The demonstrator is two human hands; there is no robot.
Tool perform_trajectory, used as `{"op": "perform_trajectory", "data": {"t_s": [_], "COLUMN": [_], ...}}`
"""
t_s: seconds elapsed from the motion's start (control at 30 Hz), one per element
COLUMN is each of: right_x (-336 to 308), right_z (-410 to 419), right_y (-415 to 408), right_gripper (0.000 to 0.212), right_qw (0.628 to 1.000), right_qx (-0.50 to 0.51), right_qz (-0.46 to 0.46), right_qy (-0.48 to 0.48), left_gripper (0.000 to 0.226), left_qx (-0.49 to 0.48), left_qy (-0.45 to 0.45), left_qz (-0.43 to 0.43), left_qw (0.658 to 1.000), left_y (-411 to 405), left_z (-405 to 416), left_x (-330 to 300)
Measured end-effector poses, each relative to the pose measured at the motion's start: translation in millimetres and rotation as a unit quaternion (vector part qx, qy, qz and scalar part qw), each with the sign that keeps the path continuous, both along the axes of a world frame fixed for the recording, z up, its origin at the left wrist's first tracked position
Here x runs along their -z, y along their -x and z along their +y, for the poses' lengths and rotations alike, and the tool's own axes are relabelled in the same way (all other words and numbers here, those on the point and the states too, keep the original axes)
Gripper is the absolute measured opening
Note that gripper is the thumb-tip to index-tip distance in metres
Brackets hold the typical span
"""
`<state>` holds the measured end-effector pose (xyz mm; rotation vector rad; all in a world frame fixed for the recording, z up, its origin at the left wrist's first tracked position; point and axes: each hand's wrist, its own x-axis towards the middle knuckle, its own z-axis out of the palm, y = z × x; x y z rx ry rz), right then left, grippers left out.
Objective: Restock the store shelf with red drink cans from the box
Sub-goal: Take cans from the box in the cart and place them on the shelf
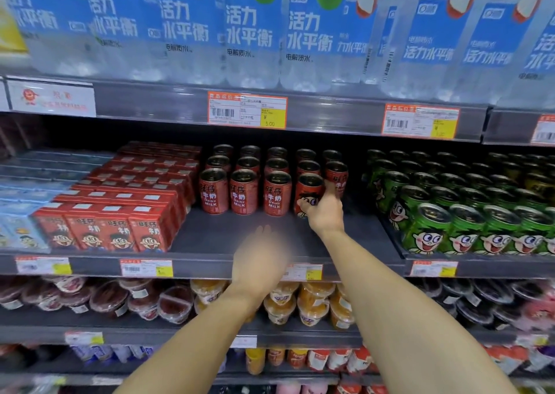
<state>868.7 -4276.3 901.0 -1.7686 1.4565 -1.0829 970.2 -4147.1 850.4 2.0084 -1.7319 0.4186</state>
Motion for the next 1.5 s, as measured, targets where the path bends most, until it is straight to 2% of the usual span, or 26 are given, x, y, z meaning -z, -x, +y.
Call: {"op": "perform_trajectory", "data": {"t_s": [0.33, 0.5, 0.57, 0.67, 0.73, 0.97, 1.2, 1.3, 1.37, 1.43, 1.5], "right_x": [-14.0, -6.4, 1.1, 9.4, 13.3, 37.8, 38.2, 33.7, 24.2, 21.3, 28.2], "right_z": [-1.8, 19.9, 33.8, 52.4, 60.0, 75.0, 78.6, 80.5, 84.3, 91.9, 102.9], "right_y": [5.7, 11.4, 16.2, 24.3, 29.4, 30.0, 31.2, 36.6, 45.0, 56.2, 66.0], "right_gripper": [0.063, 0.075, 0.073, 0.063, 0.062, 0.062, 0.082, 0.066, 0.061, 0.057, 0.057], "right_qw": [0.998, 0.996, 0.988, 0.948, 0.930, 0.930, 0.931, 0.921, 0.927, 0.925, 0.913], "right_qx": [-0.035, -0.047, -0.071, -0.139, -0.159, -0.101, -0.100, -0.123, -0.159, -0.184, -0.192], "right_qz": [0.034, 0.031, 0.114, 0.277, 0.330, 0.343, 0.333, 0.354, 0.329, 0.320, 0.337], "right_qy": [-0.035, -0.074, -0.079, -0.066, -0.042, 0.083, 0.115, 0.101, 0.080, 0.091, 0.125], "left_gripper": [0.038, 0.034, 0.033, 0.034, 0.037, 0.040, 0.036, 0.045, 0.049, 0.053, 0.068], "left_qx": [-0.006, -0.007, -0.002, -0.009, -0.020, -0.038, -0.029, -0.007, 0.007, 0.004, 0.000], "left_qy": [-0.032, -0.030, -0.033, -0.039, -0.050, -0.058, -0.086, -0.143, -0.178, -0.184, -0.169], "left_qz": [0.023, 0.025, 0.028, 0.032, 0.041, 0.050, 0.093, 0.035, -0.015, -0.009, -0.024], "left_qw": [0.999, 0.999, 0.999, 0.999, 0.998, 0.996, 0.992, 0.989, 0.984, 0.983, 0.985], "left_y": [3.2, 3.5, 3.3, 3.4, 4.2, 3.8, 3.1, 2.1, 1.0, 0.0, 3.3], "left_z": [3.2, 3.4, 3.6, 3.2, 4.5, 5.3, 5.7, 6.4, 8.9, 16.8, 27.5], "left_x": [-6.1, -8.9, -8.4, -8.0, -9.2, -9.0, -17.5, -21.0, -20.1, -18.1, -11.3]}}
